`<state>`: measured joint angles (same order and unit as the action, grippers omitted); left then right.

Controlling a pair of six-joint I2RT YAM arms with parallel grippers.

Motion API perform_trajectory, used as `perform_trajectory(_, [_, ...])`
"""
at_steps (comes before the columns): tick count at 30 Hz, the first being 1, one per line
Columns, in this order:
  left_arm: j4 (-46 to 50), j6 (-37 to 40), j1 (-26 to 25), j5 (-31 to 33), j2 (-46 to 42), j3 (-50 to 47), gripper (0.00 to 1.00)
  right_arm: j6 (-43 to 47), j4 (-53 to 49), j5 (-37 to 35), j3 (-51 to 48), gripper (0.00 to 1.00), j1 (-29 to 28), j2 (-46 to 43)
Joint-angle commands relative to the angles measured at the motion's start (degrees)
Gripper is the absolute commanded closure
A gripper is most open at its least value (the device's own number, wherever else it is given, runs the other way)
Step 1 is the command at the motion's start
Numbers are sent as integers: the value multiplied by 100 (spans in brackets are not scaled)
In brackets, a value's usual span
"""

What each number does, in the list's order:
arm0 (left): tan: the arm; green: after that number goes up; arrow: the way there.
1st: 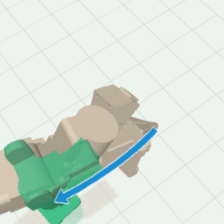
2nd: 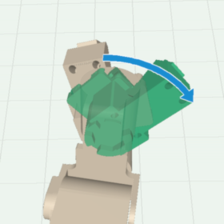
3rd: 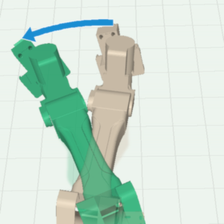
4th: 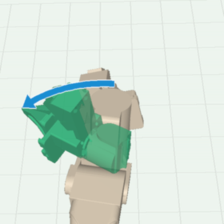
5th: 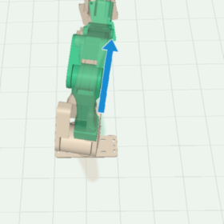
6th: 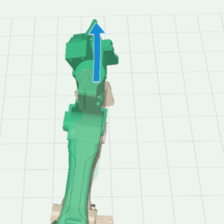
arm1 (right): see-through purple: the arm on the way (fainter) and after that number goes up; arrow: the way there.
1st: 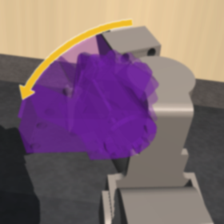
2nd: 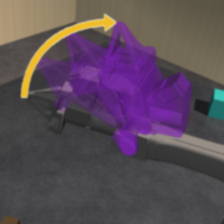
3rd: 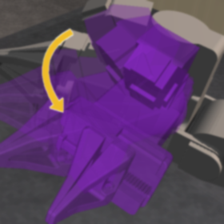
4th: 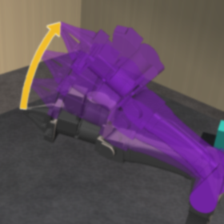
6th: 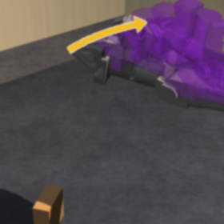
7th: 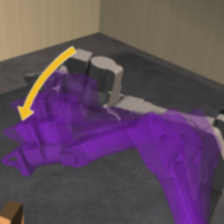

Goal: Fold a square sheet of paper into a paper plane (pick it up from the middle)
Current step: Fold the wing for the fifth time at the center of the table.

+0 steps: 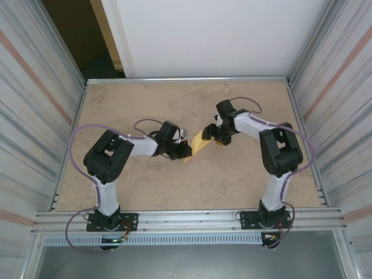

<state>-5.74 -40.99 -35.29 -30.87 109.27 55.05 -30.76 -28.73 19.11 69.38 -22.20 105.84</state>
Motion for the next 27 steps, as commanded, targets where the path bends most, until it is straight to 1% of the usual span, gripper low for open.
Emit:
perform_trajectory(1, [488,27,31,64,70,65,95,202,876,623,-476,39,-117,-710])
perform_trajectory(3, [527,56,26,49,103,118,95,197,1126,871,-609,50,-247,-819])
perform_trajectory(5, [552,69,28,46,123,137,95,226,1163,850,-552,62,-430,-780])
perform_trajectory(8, [556,74,22,54,126,142,96,183,1080,687,-353,77,-590,-473])
perform_trajectory(10, [557,74,19,60,138,131,97,120,1105,696,-282,84,-636,-258])
perform_trajectory(15, [547,74,12,54,137,98,97,177,1112,789,-43,89,-757,177])
perform_trajectory(20, [530,49,13,46,134,103,97,160,1064,823,144,90,-813,504])
perform_trajectory(27, [530,40,8,38,147,107,98,-5,1045,571,67,91,-665,672])
